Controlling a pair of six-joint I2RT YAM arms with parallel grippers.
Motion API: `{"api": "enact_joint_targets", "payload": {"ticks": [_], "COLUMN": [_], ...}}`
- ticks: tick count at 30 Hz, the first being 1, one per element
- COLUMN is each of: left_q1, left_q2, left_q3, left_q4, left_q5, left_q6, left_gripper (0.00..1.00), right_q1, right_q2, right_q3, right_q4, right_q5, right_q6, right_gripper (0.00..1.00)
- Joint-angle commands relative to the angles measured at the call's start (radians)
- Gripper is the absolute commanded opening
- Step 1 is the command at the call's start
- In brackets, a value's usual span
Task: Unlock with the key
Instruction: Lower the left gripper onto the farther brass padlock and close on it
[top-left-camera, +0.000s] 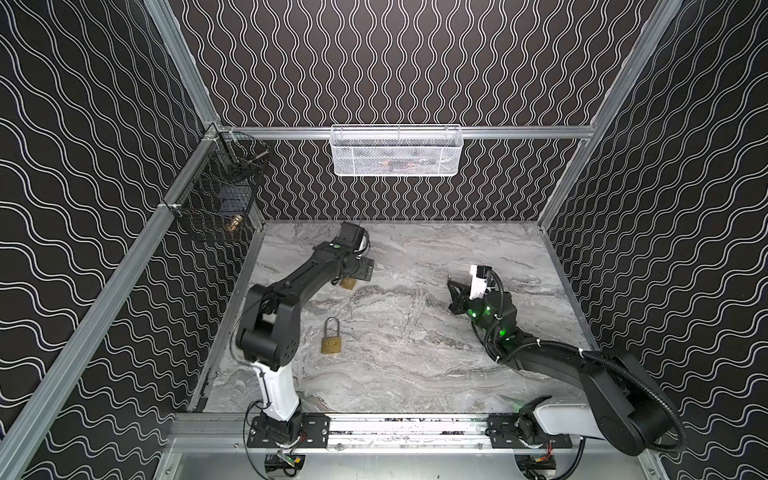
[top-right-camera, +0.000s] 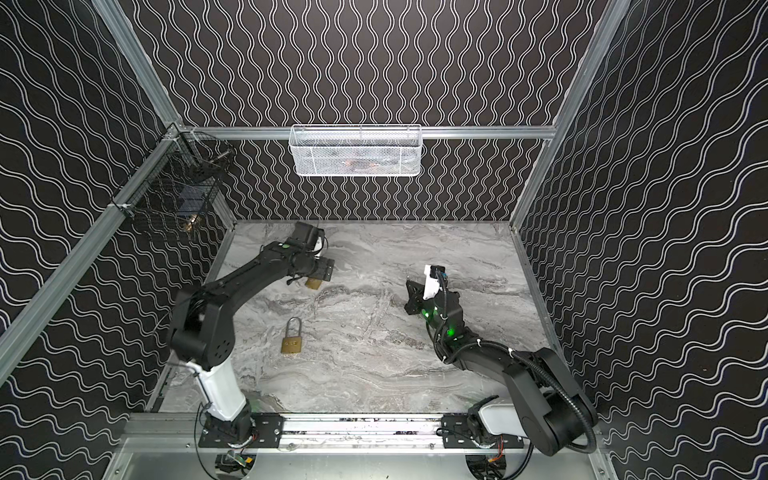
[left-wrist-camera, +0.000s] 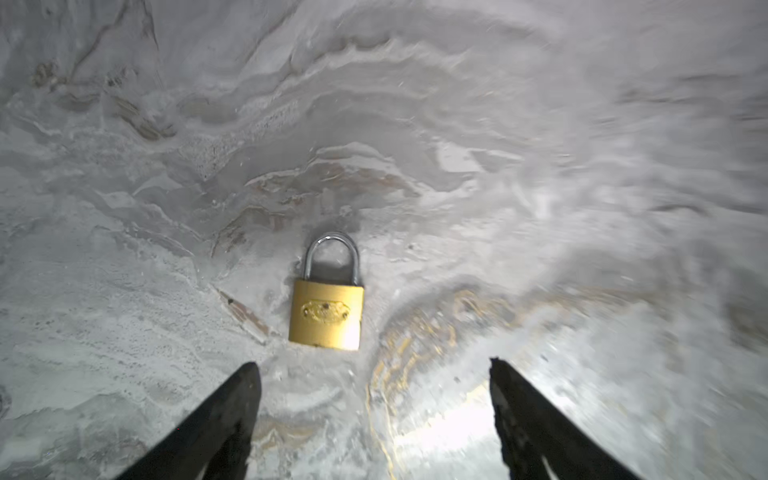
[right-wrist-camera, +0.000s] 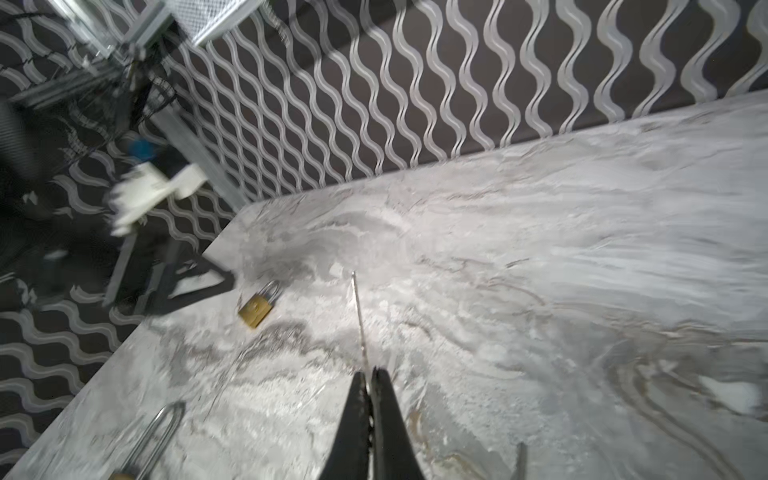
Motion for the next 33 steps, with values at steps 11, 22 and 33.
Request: {"api": "enact_joint_targets", "payload": {"ticks": [11, 22, 33], "left_q1": [0.055, 0.062, 0.062], "left_q2": [0.162, 0.244, 0.266], "left_q3": [0.087, 0.125, 0.104], "left_q4": [-0.077, -0.115, -0.113], "left_q5": [-0.007, -0.005, 0.02], "left_q6": [0.053, 0.05, 0.022], "left_gripper": [0.74, 0.67, 0.57], "right_q1": [0.002, 0.001, 0.002], "right_q2": [0.03, 0.032, 0.032], "right_q3": [0.027, 0.036, 0.039], "right_q4": [0.096, 0.087, 0.083], "right_q5": [-0.207, -0.225, -0.234], "right_q6": [-0.039, -0.048, -0.052], "right_gripper": [0.0, 0.0, 0.0]}}
